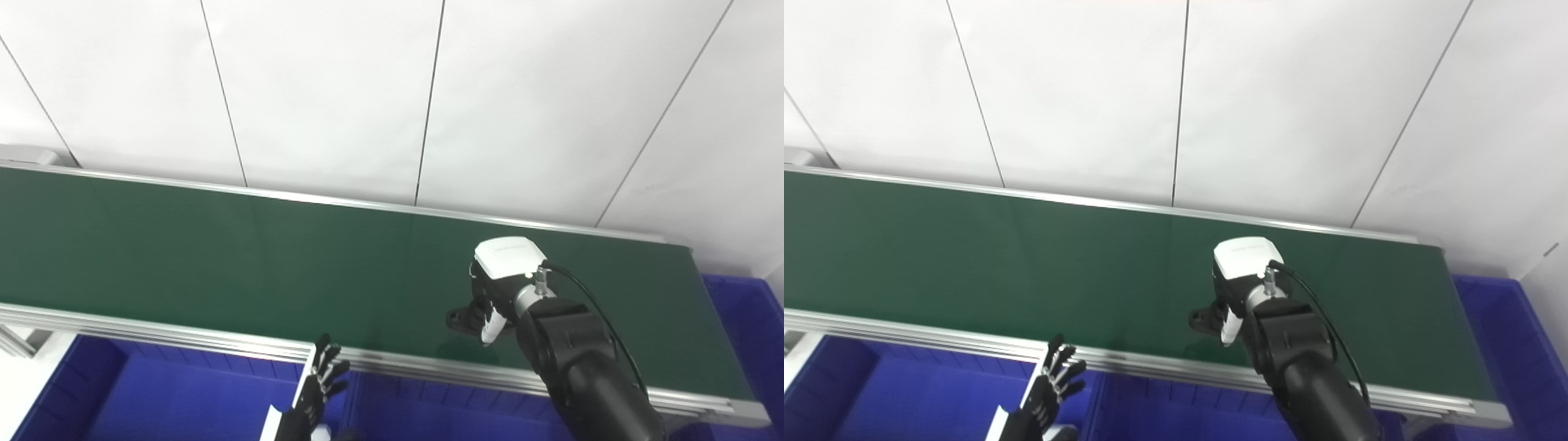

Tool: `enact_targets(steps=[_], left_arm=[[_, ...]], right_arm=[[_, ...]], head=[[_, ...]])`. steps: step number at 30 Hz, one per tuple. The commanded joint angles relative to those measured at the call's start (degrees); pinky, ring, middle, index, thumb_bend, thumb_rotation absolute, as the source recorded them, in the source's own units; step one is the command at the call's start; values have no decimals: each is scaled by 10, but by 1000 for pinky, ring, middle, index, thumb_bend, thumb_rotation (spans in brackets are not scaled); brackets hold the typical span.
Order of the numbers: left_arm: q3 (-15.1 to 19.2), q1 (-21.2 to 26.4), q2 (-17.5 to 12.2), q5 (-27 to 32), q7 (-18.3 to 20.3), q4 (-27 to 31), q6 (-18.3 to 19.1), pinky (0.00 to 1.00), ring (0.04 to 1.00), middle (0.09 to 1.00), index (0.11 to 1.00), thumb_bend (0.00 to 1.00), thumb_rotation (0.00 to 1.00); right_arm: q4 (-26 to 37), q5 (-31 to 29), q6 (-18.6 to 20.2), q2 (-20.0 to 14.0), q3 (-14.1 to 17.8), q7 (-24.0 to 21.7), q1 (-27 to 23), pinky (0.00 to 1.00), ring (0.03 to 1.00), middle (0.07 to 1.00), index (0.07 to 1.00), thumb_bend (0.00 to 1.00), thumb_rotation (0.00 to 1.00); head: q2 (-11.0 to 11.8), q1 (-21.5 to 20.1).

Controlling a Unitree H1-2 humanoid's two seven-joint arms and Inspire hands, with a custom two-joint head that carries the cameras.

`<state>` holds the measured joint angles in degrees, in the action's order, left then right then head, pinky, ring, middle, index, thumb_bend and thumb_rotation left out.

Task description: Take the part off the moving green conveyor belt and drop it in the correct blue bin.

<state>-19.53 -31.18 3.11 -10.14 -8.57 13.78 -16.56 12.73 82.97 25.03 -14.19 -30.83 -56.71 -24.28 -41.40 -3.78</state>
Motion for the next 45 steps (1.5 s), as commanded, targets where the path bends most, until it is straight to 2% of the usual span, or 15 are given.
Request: enact_targets(steps=[1, 3, 10, 12, 13, 14, 15, 19, 23, 28, 34, 40, 41, 43, 45], left_arm=[[-56, -3, 62, 14, 11, 32, -5, 866, 901, 971, 1000, 824, 823], [-53, -4, 59, 20, 15, 40, 0, 868, 900, 972, 1000, 817, 827], [-44, -7, 53, 39, 24, 70, 31, 881, 928, 982, 1000, 791, 871], [-43, -7, 53, 47, 24, 82, 43, 885, 930, 982, 1000, 793, 866], [-43, -7, 53, 46, 25, 92, 53, 895, 932, 986, 1000, 785, 874], [-43, -7, 53, 44, 25, 99, 60, 902, 934, 989, 1000, 778, 881], [-43, -5, 51, 41, 26, 109, 69, 903, 934, 989, 1000, 778, 883], [-46, -2, 47, 45, 32, 143, 106, 959, 973, 1000, 1000, 742, 915], [-47, -2, 51, 45, 34, 166, 137, 971, 982, 1000, 1000, 766, 906], [-50, -3, 53, 47, 33, 177, 152, 982, 979, 1000, 1000, 755, 904], [-54, -5, 52, 45, 34, 178, 149, 975, 986, 1000, 1000, 748, 899], [-54, -5, 53, 42, 32, 171, 145, 966, 989, 1000, 1000, 732, 908], [-53, -5, 52, 39, 32, 167, 143, 966, 992, 1000, 1000, 732, 914], [-53, -5, 52, 35, 30, 161, 138, 966, 993, 1000, 1000, 732, 917], [-50, -4, 53, 35, 28, 155, 133, 974, 991, 1000, 1000, 736, 918]], right_arm=[[42, 20, -14, -1, 18, -22, 8, 258, 372, 482, 492, 530, 0], [58, 27, -22, 1, 26, -30, 27, 280, 399, 484, 492, 530, 0], [138, 55, -63, 10, 53, -66, 106, 242, 347, 480, 491, 531, 0], [155, 61, -72, 20, 64, -71, 124, 267, 372, 448, 512, 526, 0], [167, 62, -76, 26, 68, -76, 135, 264, 367, 425, 520, 524, 0], [175, 63, -81, 31, 72, -80, 142, 259, 361, 414, 522, 523, 0], [182, 70, -86, 37, 73, -90, 149, 259, 360, 413, 523, 523, 0], [180, 92, -108, 60, 74, -109, 170, 237, 335, 475, 492, 531, 0], [163, 110, -124, 79, 77, -101, 189, 199, 289, 474, 492, 531, 0], [145, 117, -137, 89, 81, -80, 208, 123, 198, 469, 491, 532, 0], [127, 118, -141, 91, 85, -54, 228, 130, 212, 470, 492, 531, 0], [124, 84, -133, 90, 104, -8, 243, 227, 317, 477, 493, 531, 6], [135, 69, -132, 90, 112, -5, 247, 288, 388, 522, 580, 696, 180], [152, 46, -130, 88, 125, -1, 255, 322, 428, 549, 634, 799, 288], [180, 16, -124, 91, 145, 4, 268, 384, 504, 605, 673, 844, 439]], head=[[-5, -7], [-12, -19], [-36, -53], [-48, -61], [-65, -71], [-65, -71], [-81, -78], [-99, -84], [-105, -85], [-105, -77], [-100, -70], [-89, -65], [-82, -62], [-76, -57], [-66, -51]])
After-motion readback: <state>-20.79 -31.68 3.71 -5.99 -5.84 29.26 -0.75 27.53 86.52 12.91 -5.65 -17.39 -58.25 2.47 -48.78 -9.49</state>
